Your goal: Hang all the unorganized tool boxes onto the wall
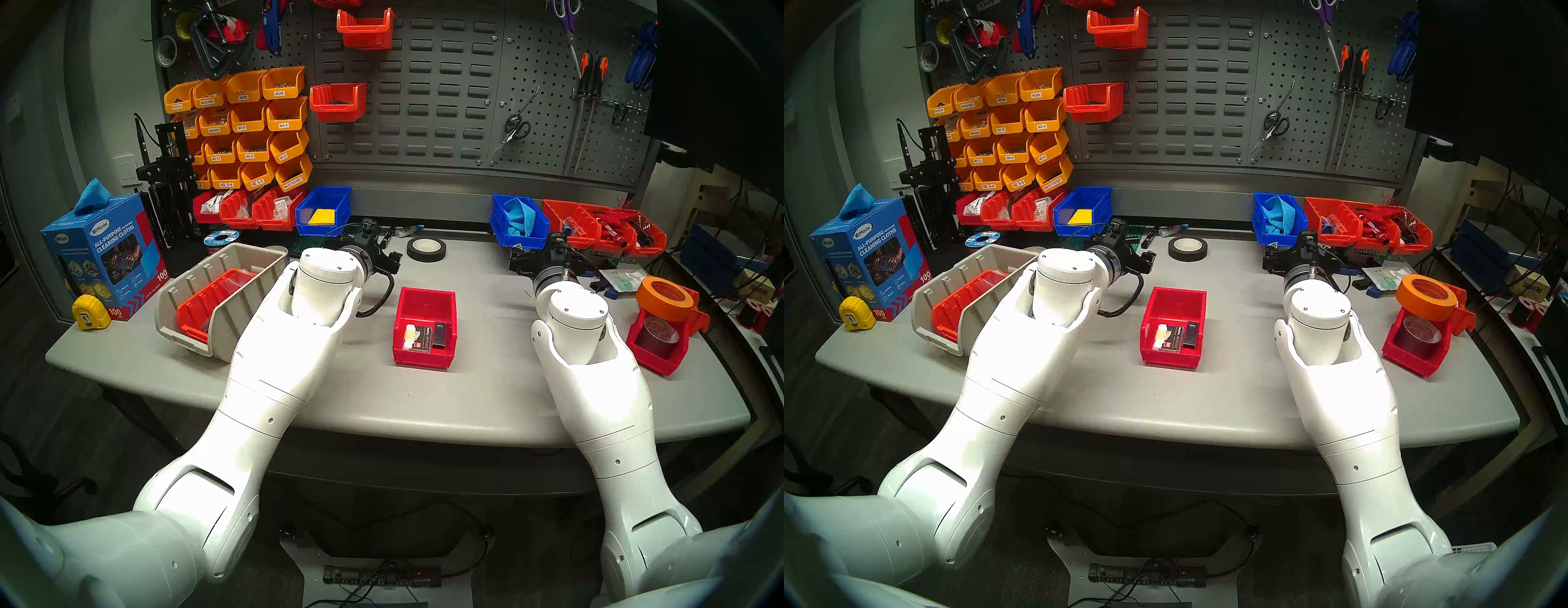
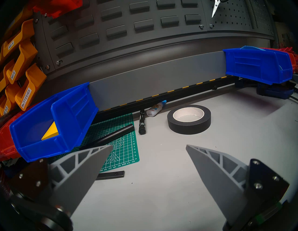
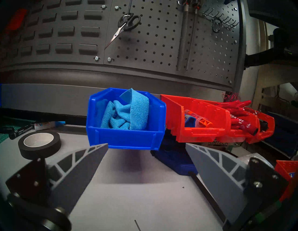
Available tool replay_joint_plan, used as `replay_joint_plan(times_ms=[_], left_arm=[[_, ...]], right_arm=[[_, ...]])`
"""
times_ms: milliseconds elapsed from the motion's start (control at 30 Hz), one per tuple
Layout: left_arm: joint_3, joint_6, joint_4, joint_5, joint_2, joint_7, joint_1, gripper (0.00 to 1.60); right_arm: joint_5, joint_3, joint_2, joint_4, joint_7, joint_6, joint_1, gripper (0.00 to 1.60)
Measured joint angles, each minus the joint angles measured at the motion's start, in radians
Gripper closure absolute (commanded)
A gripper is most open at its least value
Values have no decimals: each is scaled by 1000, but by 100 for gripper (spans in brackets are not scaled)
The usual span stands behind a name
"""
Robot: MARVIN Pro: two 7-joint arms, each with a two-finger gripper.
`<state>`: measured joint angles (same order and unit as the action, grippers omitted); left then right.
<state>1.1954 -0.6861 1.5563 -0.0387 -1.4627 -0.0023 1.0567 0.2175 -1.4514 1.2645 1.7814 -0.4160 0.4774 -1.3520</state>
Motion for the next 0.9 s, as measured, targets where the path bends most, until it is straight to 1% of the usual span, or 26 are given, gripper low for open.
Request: replay_joint_plan(times_ms=[633, 900], left_arm=[[4, 0, 0, 8, -4, -5, 2, 0], [6, 0, 0, 11, -6, -7, 2, 0]], right_arm=[[-45, -46, -22, 190, -107, 91, -158, 0], [-71, -51, -24, 260, -158, 129, -216, 0]])
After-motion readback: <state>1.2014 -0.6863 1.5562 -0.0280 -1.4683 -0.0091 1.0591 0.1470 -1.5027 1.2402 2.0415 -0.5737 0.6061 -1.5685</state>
